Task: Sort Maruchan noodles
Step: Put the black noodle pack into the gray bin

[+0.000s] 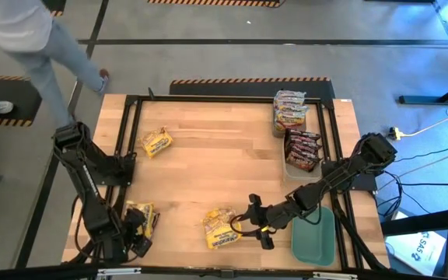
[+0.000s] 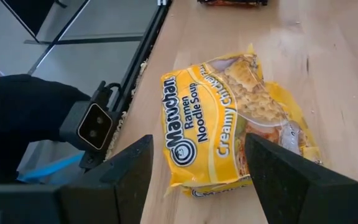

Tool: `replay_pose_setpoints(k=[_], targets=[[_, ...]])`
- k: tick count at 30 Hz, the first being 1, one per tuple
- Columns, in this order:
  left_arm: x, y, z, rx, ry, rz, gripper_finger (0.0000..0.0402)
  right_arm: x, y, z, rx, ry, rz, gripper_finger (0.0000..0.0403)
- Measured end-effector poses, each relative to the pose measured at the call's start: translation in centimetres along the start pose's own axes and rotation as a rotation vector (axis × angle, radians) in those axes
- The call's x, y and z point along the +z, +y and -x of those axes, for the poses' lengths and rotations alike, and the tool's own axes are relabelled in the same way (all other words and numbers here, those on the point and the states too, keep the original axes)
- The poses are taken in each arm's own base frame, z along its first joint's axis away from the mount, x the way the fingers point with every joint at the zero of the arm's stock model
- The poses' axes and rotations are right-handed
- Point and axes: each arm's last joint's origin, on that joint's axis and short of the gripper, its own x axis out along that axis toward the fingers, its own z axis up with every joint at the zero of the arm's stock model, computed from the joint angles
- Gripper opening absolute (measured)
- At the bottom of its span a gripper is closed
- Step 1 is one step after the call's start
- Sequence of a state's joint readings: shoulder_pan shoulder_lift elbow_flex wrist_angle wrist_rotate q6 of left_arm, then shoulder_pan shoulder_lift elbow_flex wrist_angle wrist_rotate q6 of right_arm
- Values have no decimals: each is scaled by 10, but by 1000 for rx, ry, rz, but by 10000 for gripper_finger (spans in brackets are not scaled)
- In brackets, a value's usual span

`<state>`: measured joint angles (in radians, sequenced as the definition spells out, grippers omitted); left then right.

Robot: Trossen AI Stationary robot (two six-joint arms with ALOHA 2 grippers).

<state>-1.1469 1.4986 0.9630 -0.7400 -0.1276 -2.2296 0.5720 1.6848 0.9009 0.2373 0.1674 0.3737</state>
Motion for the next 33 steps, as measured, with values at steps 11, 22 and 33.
replay_pose_setpoints(k=[11, 22, 33], targets=[[20, 12, 2, 102, -242, -13, 215, 0, -1, 0, -33, -12, 4, 237], [53, 12, 8, 252, -409, -124, 215, 1, -1, 0, -32, -12, -13, 237], [14, -7, 23, 105, -136, -109, 215, 4, 0, -1, -18, -51, -13, 237]])
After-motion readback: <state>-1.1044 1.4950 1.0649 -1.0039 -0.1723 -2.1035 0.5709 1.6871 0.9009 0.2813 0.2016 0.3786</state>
